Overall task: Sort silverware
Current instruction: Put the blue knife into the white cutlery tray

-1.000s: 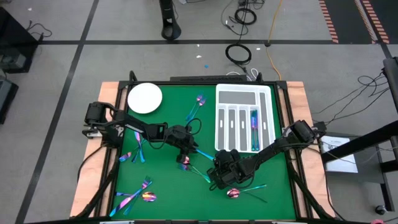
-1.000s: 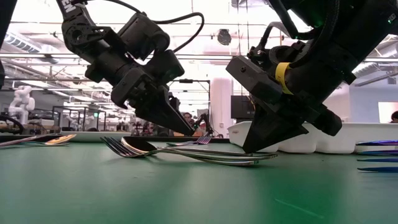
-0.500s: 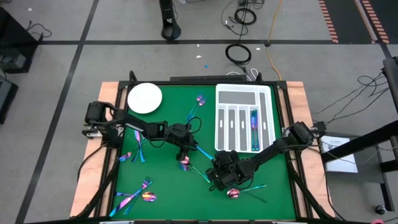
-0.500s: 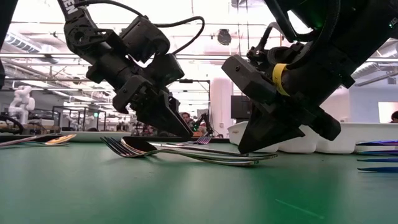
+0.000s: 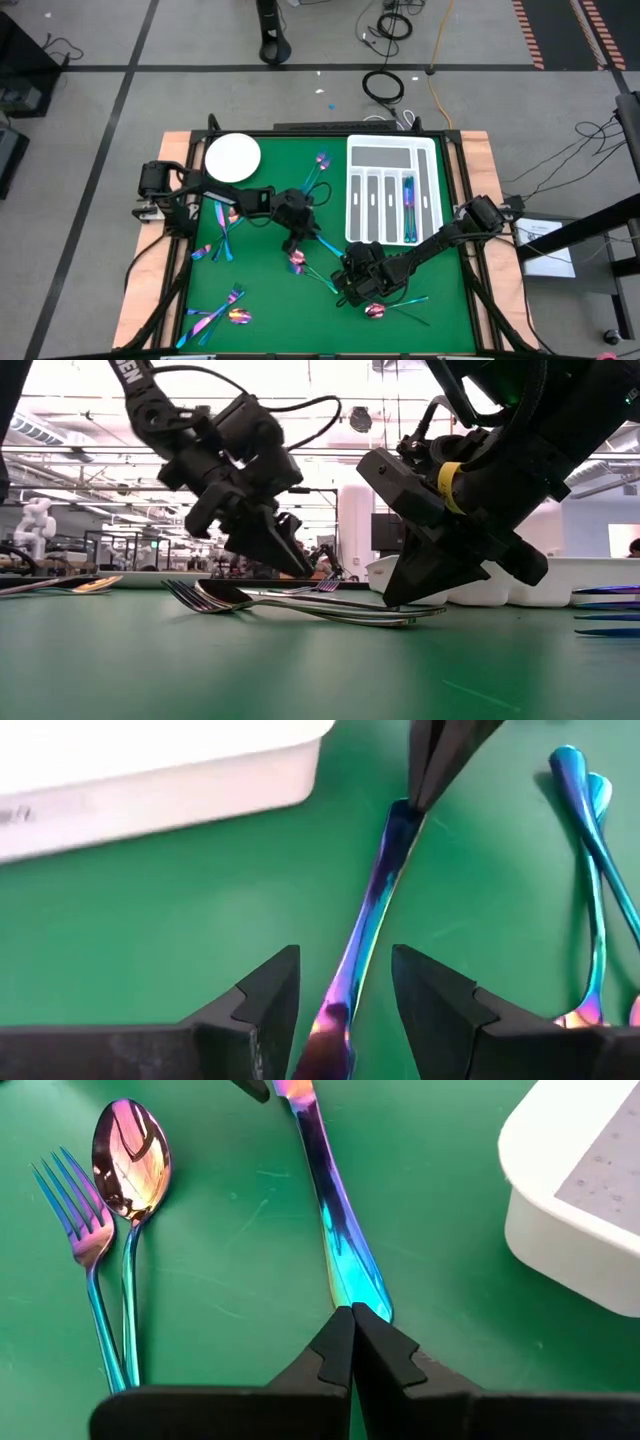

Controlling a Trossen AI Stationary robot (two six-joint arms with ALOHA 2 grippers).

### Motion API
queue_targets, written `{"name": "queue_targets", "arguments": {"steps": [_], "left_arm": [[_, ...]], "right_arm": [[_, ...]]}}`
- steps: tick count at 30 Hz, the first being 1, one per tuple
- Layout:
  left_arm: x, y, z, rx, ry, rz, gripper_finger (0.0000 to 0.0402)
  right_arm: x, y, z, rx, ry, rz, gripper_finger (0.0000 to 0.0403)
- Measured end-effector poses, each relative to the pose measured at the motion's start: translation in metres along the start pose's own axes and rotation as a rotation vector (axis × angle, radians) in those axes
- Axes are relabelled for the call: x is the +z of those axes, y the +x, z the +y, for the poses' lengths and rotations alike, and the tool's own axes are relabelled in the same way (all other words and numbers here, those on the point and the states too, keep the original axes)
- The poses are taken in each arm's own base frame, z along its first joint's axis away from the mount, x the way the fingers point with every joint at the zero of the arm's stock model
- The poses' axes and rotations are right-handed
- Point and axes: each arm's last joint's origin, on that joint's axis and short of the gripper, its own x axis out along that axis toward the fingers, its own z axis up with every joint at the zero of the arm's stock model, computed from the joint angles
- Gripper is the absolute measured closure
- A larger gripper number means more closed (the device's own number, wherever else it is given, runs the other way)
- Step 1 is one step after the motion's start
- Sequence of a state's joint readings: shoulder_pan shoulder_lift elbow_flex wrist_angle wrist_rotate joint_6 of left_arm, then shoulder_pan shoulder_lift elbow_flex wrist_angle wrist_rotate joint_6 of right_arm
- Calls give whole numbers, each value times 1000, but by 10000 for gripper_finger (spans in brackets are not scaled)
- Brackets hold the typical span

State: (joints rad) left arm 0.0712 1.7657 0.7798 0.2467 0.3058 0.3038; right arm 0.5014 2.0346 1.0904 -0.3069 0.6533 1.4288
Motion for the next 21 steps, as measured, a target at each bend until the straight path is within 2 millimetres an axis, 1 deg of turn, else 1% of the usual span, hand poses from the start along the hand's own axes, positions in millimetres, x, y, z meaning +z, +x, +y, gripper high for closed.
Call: {"name": "queue_targets", "arguments": {"steps": [3, 6, 8, 10, 14, 18, 21], "left_arm": [[11, 0, 3, -10, 40, 20, 240], [11, 4, 4, -31, 60, 73, 240], [7, 12, 6, -52, 55, 119, 240], [4, 25, 8, -76, 50, 140, 240], [5, 40, 10, -114, 52, 192, 240], [8, 43, 10, -127, 62, 215, 245], [9, 41, 10, -138, 81, 242, 263]], "right_arm": [[0, 0, 0, 0, -1, 0, 403], [0, 0, 0, 1, -2, 0, 403], [-1, 0, 0, 1, -2, 1, 403], [-1, 0, 0, 1, -3, 1, 403], [-1, -1, 0, 1, -3, 1, 403], [-1, -1, 0, 1, -7, 1, 403], [-1, -1, 0, 1, -8, 1, 403]]}}
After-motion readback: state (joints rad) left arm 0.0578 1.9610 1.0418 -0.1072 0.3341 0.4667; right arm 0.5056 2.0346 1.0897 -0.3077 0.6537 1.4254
